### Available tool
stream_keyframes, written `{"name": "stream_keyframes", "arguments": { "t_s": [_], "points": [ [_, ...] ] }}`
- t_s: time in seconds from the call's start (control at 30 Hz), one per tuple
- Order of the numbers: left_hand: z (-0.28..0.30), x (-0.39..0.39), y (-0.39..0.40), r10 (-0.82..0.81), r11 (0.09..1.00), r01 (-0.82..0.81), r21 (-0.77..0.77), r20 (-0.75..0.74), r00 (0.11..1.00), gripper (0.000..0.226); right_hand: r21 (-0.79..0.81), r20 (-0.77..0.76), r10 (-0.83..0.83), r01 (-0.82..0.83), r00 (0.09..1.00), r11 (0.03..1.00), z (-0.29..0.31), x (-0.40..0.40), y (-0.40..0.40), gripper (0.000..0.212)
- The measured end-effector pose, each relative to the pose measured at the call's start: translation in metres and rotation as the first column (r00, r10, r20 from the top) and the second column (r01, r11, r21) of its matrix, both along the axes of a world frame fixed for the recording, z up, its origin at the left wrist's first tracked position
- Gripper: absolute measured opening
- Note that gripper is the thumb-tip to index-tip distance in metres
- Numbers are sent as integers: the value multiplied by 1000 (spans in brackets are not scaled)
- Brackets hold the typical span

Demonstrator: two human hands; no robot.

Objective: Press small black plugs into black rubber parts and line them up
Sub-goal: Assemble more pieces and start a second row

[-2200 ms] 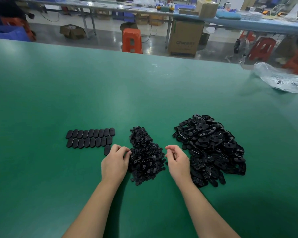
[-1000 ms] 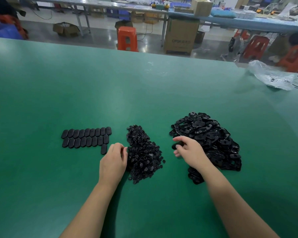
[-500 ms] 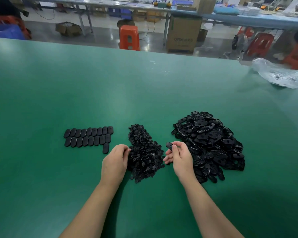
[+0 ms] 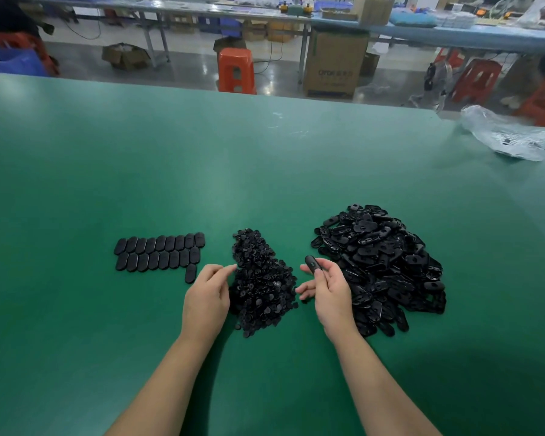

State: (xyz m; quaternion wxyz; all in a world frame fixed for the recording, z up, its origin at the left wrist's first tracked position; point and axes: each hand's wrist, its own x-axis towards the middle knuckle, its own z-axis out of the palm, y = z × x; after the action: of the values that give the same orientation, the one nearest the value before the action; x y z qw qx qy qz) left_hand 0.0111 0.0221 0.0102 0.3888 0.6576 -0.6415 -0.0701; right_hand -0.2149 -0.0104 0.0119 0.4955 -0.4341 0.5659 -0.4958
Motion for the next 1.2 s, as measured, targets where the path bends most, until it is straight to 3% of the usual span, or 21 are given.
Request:
{"name": "stream_keyframes", "arguments": {
  "t_s": [0.17, 0.27, 0.5, 0.57, 0.77, 0.93, 1.1, 1.2],
  "points": [
    [5, -8, -5, 99, 990, -73, 120, -222, 970, 19, 2, 26, 13, -13, 1000, 1000, 1, 2, 1, 12],
    [14, -25, -10, 96, 985, -34, 168, -377, 921, 17, -6, 37, 15, -15, 999, 1000, 0, 1, 2, 9],
    [33, -75, -30, 127, 955, 133, 265, -771, 624, 17, -11, 65, -2, 3, 998, 1000, -4, 3, 0, 14],
    [35, -84, -32, 141, 946, 156, 284, -796, 589, 16, -6, 60, -3, 4, 998, 1000, -6, 3, -1, 16],
    [35, -101, -33, 170, 918, 161, 362, -727, 665, 13, -22, 0, 9, -9, 1000, 1000, -11, 1, -2, 24],
    [34, -105, -32, 205, 892, 188, 412, -737, 644, 6, -38, -37, 14, -15, 999, 999, -11, 0, -1, 26],
    [35, -111, -36, 245, 894, 109, 435, -678, 693, 12, -49, -23, 21, -22, 1000, 999, -9, 1, 1, 27],
    [34, -114, -37, 259, 893, 103, 438, -687, 679, 12, -47, -8, 20, -21, 1000, 999, -8, 1, 1, 24]
  ]
}}
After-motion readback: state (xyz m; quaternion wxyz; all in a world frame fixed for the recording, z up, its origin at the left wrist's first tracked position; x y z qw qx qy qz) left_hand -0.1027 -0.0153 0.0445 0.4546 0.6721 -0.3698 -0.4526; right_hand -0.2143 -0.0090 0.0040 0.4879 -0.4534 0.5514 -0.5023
